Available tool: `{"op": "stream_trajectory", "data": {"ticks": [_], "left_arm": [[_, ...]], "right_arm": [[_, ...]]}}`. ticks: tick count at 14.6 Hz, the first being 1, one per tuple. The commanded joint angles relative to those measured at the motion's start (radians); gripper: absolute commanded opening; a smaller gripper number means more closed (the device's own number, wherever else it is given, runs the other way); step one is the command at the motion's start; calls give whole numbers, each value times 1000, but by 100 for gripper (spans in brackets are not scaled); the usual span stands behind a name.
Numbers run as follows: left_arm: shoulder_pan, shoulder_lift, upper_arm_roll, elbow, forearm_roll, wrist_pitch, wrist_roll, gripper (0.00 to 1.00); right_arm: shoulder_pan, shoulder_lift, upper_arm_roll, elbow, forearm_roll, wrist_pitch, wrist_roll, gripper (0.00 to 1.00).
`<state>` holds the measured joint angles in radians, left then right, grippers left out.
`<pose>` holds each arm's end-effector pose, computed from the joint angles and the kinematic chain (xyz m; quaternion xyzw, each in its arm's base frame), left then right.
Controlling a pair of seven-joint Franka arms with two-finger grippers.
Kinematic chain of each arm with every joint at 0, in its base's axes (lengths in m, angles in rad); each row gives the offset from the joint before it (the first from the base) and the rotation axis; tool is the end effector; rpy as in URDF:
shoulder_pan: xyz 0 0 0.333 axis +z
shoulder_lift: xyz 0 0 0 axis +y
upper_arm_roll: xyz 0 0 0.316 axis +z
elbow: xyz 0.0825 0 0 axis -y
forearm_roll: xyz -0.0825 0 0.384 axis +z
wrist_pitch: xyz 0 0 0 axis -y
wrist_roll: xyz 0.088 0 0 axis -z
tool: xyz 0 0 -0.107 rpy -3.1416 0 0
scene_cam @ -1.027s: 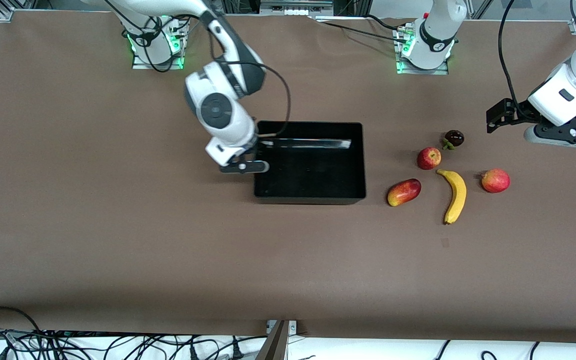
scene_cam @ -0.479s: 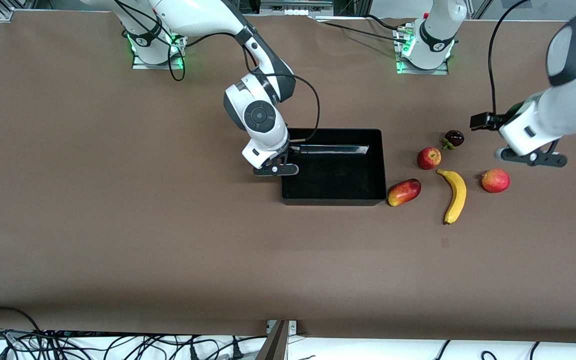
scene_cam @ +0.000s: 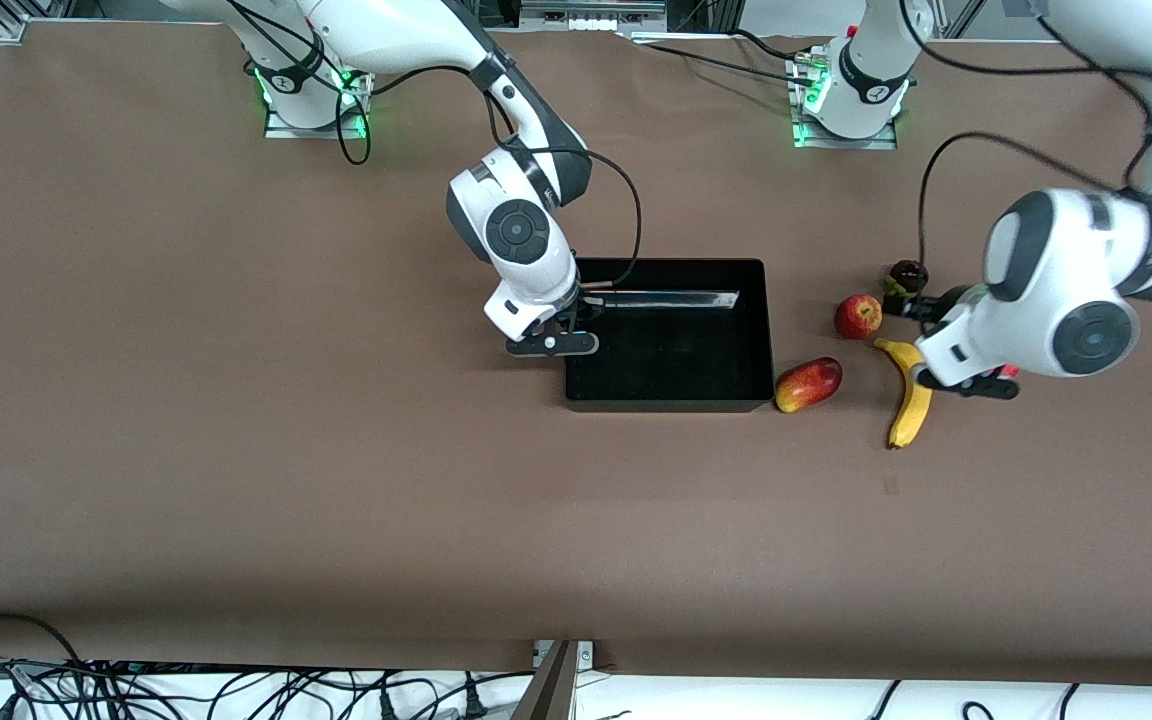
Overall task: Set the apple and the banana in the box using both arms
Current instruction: 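Draw back the right gripper while the left gripper reaches the apple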
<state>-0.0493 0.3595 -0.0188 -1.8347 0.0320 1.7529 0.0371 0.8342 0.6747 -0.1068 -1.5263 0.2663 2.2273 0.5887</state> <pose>0.5811 -0.0362 0.3083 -0.9740 0.0577 0.2186 0.0147 0.5183 0.4886 0.2664 -0.9972 -0.0017 0.0321 0.0680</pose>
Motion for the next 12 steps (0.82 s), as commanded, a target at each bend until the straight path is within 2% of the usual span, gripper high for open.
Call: {"op": "stream_trajectory", "data": {"ticks": [1,4,7,10,12], "left_arm": [[-4,-50,-4,-185,14,216,-19,100],[-4,-56,-7,-317,14,386,-17,100],[-6,-51,-9,-415,12,538,-20,100],[-4,-47,-23,-431,6,551,-36,100],[-3,-47,-29,-431,6,550,-40,100]], "right_arm": [[3,-107,-115,0,2,-119,-10,100],[2,-216,-256,-9,14,-194,-117,100],[-9,-318,-384,-9,17,-378,-284,100],[-9,-409,-516,-18,21,-547,-455,100],[-9,-466,-576,-35,10,-609,-489,100]]}}
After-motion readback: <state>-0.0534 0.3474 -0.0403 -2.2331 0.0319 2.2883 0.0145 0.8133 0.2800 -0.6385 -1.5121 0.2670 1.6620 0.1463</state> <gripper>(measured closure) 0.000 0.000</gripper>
